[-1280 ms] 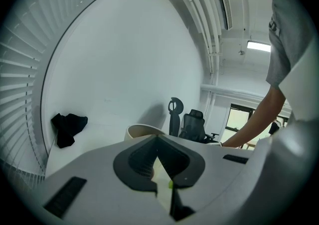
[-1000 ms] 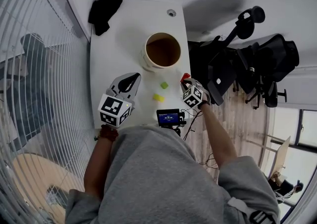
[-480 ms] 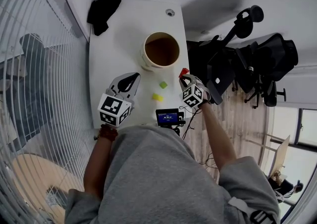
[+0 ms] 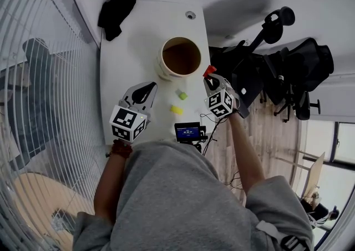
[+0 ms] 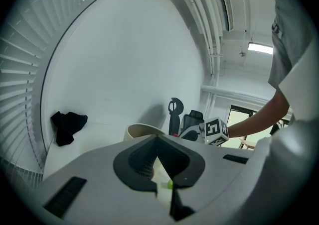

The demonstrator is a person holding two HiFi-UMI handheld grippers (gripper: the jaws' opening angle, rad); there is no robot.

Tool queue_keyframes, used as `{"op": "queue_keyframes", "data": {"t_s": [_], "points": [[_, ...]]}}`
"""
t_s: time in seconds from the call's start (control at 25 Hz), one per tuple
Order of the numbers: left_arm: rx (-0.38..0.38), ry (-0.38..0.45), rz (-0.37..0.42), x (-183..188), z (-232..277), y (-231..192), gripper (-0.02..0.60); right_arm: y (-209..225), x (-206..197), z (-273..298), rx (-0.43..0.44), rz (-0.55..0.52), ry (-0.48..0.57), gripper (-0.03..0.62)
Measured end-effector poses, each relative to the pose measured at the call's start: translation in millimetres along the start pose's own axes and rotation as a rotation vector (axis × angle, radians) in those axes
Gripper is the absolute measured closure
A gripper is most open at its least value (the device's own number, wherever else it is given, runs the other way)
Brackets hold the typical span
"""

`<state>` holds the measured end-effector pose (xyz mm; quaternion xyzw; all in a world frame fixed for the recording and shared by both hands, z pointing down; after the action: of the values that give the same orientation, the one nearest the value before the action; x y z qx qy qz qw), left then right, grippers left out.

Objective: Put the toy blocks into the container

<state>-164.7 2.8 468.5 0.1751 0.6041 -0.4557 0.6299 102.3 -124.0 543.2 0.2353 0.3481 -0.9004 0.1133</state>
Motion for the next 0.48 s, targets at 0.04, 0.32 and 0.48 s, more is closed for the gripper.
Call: {"op": "queue_keyframes", "data": {"t_s": [0.04, 0.32, 0.48], "points": [[0.000, 0.001, -0.003, 0, 0, 0, 0.574, 4, 5, -2, -0.012, -0.003, 0.013, 0.528], [-0.004, -0.008, -0.001, 0, 1, 2, 0.574, 22, 44, -18, -0.084, -0.056, 0.107, 0.528], [-0.002, -0.010, -0.002, 0, 1, 2, 0.574, 24, 66, -26, -0.105, -0.090, 0.160, 0.530]]}}
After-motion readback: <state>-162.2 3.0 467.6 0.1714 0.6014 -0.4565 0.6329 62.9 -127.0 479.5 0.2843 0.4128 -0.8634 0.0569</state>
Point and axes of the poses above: the fingertips, and each gripper's own axes: z forward along the fingers, y to its right, x out of its top, the point moved 7 cm from there along -z, backward along the fingers, and after that the axes turned 7 degrees about -x, right-handed, at the moved point
